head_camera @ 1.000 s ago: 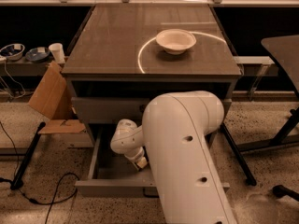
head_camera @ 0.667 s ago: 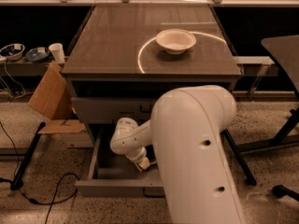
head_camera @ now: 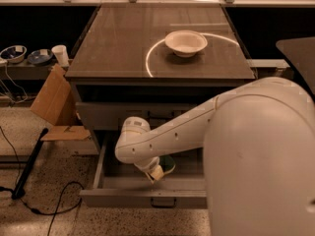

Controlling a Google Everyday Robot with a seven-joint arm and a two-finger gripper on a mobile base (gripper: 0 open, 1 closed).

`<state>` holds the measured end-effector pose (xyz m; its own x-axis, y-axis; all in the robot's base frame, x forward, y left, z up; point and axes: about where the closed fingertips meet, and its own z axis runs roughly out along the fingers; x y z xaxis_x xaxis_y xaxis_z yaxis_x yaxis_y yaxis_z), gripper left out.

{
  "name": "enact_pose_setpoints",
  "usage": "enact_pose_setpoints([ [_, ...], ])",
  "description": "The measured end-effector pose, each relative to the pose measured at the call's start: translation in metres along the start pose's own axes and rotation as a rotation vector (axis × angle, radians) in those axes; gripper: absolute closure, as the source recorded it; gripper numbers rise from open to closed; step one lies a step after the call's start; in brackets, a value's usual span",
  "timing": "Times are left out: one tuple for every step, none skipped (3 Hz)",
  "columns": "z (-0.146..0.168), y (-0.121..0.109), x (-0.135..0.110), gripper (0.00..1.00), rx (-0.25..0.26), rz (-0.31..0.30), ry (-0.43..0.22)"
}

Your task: Pick sponge from middle drawer and place on counter

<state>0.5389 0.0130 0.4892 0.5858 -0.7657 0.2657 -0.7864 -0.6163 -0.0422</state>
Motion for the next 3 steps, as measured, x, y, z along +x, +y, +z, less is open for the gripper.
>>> enact_pose_setpoints([
  [-0.029, 0.014, 0.006, 1.00, 0.023, -0.041, -0.030],
  [-0.068, 0.029, 0.044, 1.00, 0.058, -0.026, -0.057],
  [-0.126, 0.050, 0.107, 1.00, 0.068, -0.045, -0.039],
])
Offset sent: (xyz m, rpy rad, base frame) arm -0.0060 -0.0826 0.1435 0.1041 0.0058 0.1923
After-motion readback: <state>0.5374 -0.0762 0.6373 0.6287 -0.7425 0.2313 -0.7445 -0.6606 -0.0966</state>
